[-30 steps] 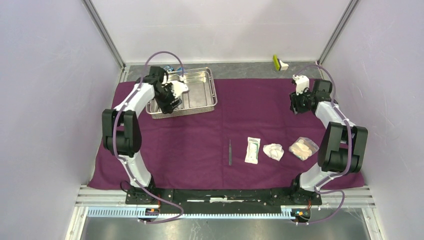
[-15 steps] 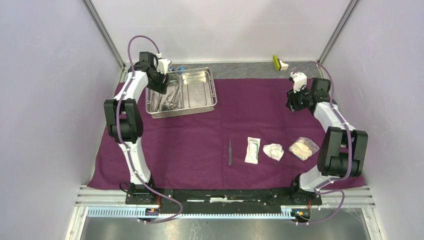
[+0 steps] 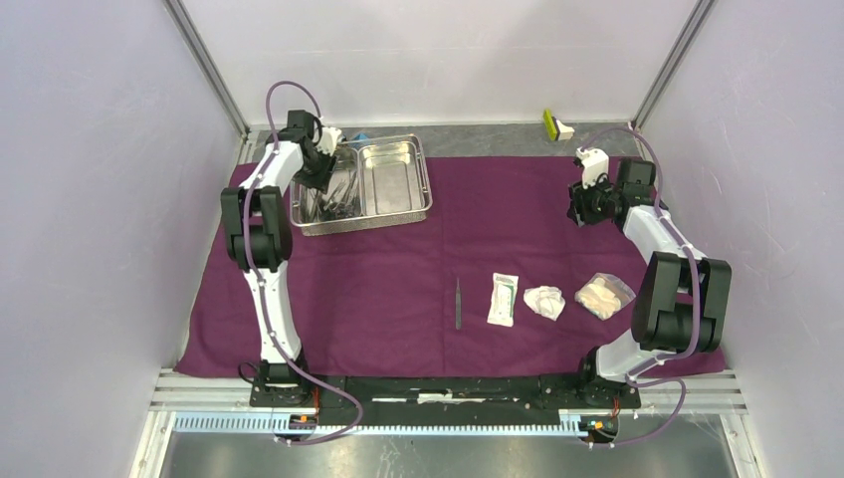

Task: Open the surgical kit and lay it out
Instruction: Pick up the medical item from the container.

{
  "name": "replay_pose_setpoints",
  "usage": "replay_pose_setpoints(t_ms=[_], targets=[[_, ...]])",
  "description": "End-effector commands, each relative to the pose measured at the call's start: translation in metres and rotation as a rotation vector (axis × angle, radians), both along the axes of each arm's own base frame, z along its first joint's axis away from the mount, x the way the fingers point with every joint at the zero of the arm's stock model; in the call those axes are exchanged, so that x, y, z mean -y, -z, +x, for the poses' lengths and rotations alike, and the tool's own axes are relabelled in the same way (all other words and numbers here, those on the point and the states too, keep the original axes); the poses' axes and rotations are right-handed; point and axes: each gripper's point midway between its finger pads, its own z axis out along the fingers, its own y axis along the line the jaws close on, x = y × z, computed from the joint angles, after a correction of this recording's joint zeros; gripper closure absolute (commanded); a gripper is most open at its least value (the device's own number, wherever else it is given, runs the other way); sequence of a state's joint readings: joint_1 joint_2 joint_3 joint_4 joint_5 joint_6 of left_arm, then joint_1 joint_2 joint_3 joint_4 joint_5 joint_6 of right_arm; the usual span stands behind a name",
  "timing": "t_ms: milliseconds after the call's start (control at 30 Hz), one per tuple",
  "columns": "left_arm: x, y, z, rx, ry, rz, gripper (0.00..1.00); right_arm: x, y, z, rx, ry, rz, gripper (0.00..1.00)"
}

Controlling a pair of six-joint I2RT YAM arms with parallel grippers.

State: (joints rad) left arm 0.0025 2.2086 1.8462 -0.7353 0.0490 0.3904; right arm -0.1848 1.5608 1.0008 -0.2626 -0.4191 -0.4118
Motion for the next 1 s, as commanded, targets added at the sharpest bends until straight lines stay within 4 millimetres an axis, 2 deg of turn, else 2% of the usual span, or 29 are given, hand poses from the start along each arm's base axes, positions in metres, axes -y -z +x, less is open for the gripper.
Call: replay_pose_setpoints(t_ms=[0, 400, 567, 667, 967], targets=[[-0.001, -0.003, 0.009, 0.016, -0.037, 0.004, 0.48, -0.006, -0.011, 0.004, 0.042, -0.012, 0.015, 0.54], [0.003, 0.008, 0.012, -0.012, -0.046, -0.017, 0.67, -0.007, -0.005, -0.001, 0.023, -0.015, 0.017, 0.54], [0.004, 0.003, 0.013, -0.008, -0.053, -0.022, 0.73, -0.008, -0.008, -0.002, 0.027, -0.019, 0.014, 0.54], [0.004, -0.011, 0.014, 0.021, -0.054, -0.026, 0.78, -0.008, -0.013, -0.001, 0.040, -0.021, 0.013, 0.54], [0.003, -0.074, 0.020, 0.152, -0.044, -0.020, 0.88, -0.016, -0.031, 0.007, 0.075, -0.040, 0.017, 0.54]])
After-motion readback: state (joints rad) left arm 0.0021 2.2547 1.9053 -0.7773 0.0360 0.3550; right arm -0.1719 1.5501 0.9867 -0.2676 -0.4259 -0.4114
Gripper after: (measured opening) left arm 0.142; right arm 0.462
